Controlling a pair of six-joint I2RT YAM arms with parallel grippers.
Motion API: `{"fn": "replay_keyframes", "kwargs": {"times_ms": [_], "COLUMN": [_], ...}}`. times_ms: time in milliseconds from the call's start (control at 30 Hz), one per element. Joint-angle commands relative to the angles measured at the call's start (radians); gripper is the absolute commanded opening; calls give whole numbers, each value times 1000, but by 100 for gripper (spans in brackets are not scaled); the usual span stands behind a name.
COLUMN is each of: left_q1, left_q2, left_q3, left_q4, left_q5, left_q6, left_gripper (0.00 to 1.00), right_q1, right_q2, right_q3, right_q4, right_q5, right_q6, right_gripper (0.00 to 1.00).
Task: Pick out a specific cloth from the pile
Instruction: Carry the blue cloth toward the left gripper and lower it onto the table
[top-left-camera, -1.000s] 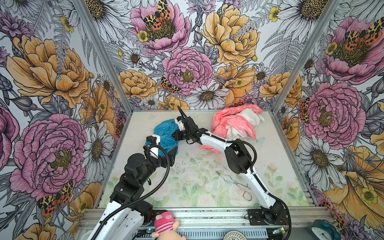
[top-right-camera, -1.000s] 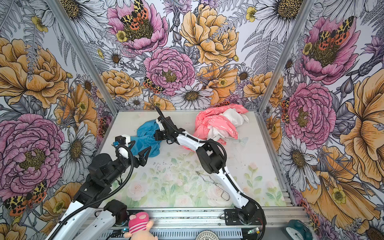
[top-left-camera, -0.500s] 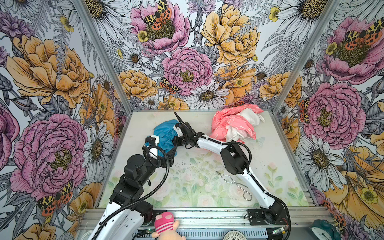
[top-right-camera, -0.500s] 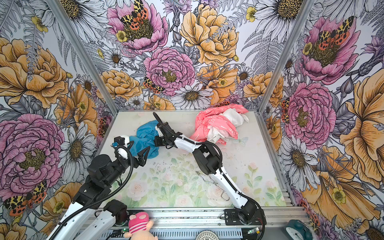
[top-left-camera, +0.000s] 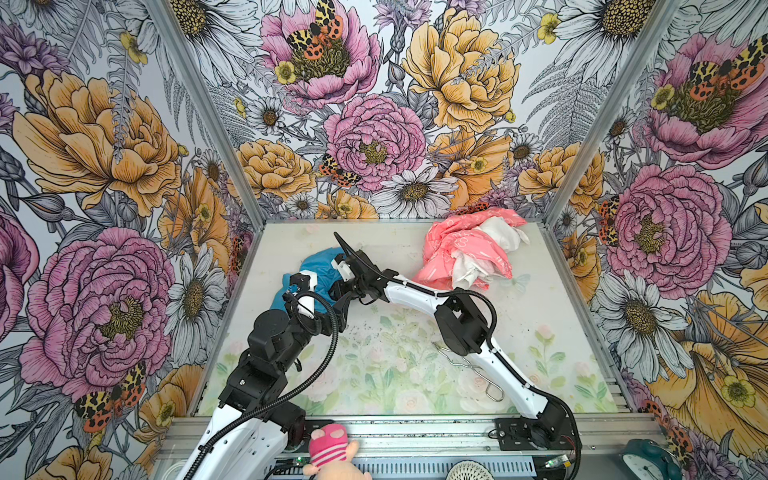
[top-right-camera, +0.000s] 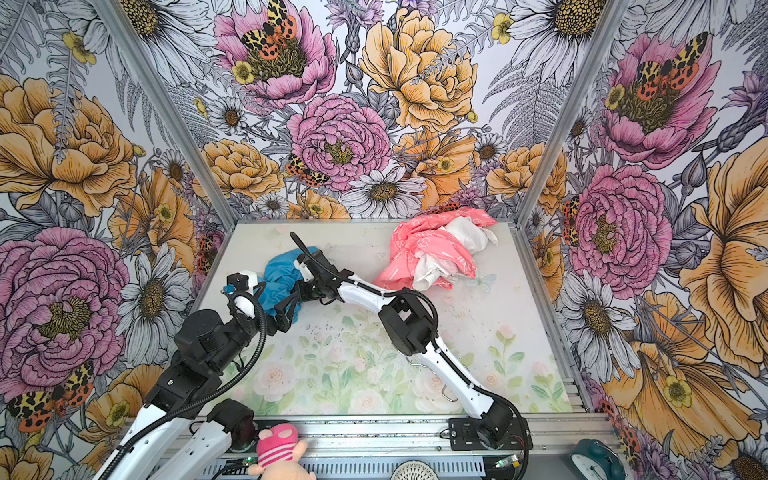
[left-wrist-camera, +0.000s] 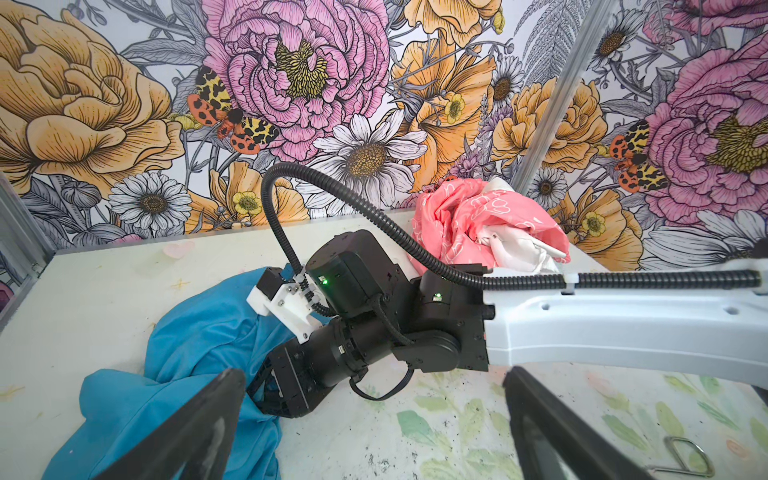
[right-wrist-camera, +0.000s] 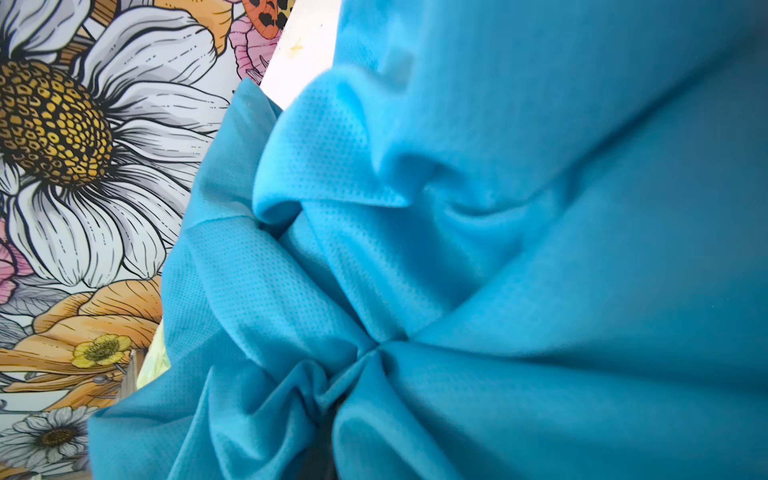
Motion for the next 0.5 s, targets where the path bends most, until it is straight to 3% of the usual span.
{"fn": "replay_keyframes", "kwargs": {"times_ms": [0,467], "left_q1": [3,5], "left_q2": [-17,-38], "left_q3": [-13,-17], "left_q4": [-2,-3], "left_q5": [-25,-47], "left_q6": [15,16], "left_gripper": [99,98], "right_q1": [-10,-11], "right_q2": [-73,-320], "right_q3": [1,-101], "right_q4": [-12,-11], "right_q5": [12,78], "right_q6": [-20,-87], "right_gripper": [35,68]}}
